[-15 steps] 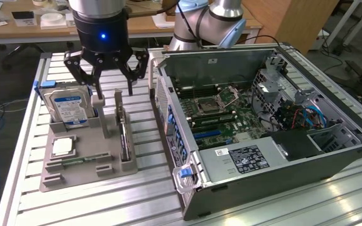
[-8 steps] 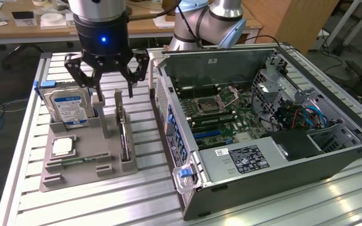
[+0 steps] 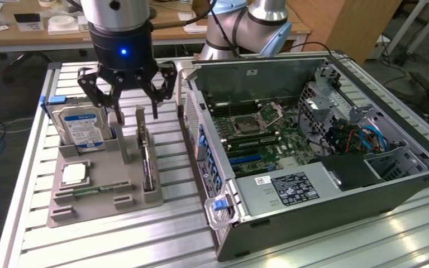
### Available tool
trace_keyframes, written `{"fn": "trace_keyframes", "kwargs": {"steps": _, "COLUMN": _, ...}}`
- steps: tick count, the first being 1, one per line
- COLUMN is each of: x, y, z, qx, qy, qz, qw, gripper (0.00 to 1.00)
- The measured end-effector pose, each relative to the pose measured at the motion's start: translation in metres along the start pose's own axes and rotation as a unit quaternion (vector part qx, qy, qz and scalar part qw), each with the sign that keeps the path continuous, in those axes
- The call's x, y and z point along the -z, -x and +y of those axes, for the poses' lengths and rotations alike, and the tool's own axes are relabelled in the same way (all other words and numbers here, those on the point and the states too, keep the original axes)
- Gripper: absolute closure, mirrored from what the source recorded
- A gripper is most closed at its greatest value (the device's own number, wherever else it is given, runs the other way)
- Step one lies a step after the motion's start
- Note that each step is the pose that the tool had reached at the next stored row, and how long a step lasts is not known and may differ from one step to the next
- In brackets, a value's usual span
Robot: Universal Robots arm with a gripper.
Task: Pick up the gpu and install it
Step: 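Pick up the gpu and move the gpu toward the slot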
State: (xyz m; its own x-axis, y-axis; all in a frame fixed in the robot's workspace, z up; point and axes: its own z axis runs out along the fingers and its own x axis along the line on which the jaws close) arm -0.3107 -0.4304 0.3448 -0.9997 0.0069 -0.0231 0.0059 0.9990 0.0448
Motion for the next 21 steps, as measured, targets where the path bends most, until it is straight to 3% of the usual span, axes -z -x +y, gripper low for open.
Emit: {"fn": "trace_keyframes", "kwargs": {"steps": 21, "x": -0.0279, "y": -0.001, "z": -0.0013, "qx": 0.002, "qy": -0.0003, "qz": 0.0002, "qw": 1.0, "gripper": 0.35}}
